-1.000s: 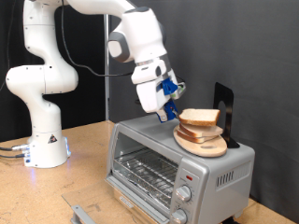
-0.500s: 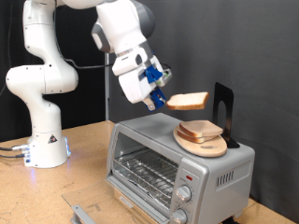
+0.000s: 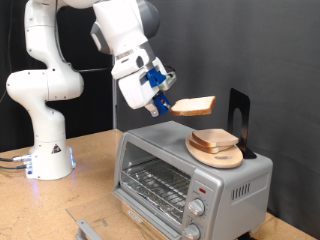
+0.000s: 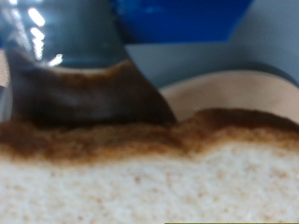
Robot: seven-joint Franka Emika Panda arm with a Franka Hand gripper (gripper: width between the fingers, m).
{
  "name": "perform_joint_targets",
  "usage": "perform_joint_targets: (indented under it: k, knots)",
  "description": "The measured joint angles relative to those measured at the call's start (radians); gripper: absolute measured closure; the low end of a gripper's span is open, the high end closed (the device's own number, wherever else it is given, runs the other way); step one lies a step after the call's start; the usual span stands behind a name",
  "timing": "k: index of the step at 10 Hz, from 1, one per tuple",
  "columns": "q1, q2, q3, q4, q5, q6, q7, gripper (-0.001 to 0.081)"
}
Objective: Make a piece of toast with the oven
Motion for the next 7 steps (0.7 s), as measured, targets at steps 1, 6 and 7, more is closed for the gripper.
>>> perform_joint_targets:
  k: [1,6,7]
  knots:
    - [-0.010,0.001,-0.023,-0.006,0.000,-0.006,-0.030,0.0447]
    - [-0.065,0.014,-0.190,-0.013,-0.003,-0.128,-0.347,0.0447]
    - [-0.078,0.016,-0.217,-0.012,-0.008,-0.149,-0.384,0.0447]
